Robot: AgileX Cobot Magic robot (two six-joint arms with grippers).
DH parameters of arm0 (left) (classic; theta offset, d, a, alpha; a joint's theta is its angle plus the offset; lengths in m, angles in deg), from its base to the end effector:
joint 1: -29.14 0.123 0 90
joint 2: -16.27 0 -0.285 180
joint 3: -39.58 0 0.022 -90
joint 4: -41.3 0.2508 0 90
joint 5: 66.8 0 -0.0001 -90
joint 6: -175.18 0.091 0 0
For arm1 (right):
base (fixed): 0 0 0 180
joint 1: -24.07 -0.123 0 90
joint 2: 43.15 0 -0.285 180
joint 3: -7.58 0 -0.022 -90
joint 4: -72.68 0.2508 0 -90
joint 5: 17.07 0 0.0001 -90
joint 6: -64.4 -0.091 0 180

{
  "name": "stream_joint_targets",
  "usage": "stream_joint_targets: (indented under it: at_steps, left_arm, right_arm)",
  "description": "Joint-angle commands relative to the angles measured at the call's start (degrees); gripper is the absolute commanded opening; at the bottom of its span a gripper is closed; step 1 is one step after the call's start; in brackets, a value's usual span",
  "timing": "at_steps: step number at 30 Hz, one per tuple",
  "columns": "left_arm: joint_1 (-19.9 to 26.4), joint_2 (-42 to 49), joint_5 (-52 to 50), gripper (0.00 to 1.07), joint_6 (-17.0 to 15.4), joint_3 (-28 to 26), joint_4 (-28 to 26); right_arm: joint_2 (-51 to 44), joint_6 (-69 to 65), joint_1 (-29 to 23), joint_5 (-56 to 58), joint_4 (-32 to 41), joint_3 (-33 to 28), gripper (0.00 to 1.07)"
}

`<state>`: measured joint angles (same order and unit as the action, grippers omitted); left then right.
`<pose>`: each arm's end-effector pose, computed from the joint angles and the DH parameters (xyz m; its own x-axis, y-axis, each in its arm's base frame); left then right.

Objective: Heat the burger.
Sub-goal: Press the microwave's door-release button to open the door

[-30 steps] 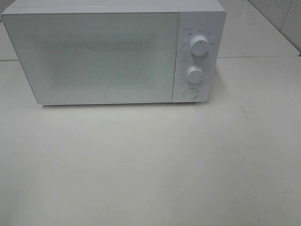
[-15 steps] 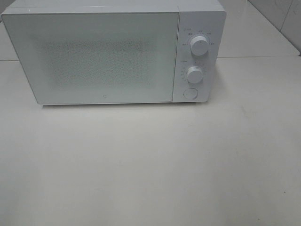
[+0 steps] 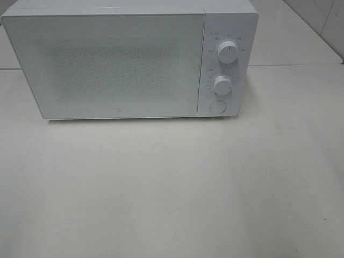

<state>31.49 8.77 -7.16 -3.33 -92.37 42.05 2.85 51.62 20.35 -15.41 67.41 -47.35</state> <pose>-0.0059 0.0008 0.2814 -0.4267 0.0151 -0.9043 -0.0373 0.9987 0.0343 0.1410 0.0089 0.2821 -0.2237 0.1165 -0.9677 -0.0333 0.9913 0.1270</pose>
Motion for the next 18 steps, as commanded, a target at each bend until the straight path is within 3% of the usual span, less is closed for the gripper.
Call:
stream_joint_targets:
  at_steps: [1,5,14,16,18]
  left_arm:
    - [0.3,0.4,-0.7,0.98,-0.1,-0.1,-0.1]
    - [0.3,0.4,-0.7,0.98,-0.1,-0.1,-0.1]
    - [0.3,0.4,-0.7,0.98,-0.1,-0.1,-0.1]
    - [0.3,0.4,-0.7,0.98,-0.1,-0.1,-0.1]
    - [0.3,0.4,-0.7,0.98,-0.1,-0.1,-0.1]
  right_arm:
    - [6.5,0.3,0.5,-11.0,-0.6,-0.1,0.63]
    - [13.6,0.6,0.5,-23.2,-4.1,-0.1,0.63]
    - [25.8,0.8,0.3,-37.3,-4.7,-1.2,0.63]
    - [27.2,0.9,0.1,-39.6,-4.2,-1.9,0.63]
    - [31.7,5.3,-3.9,-48.9,3.4,-5.2,0.63]
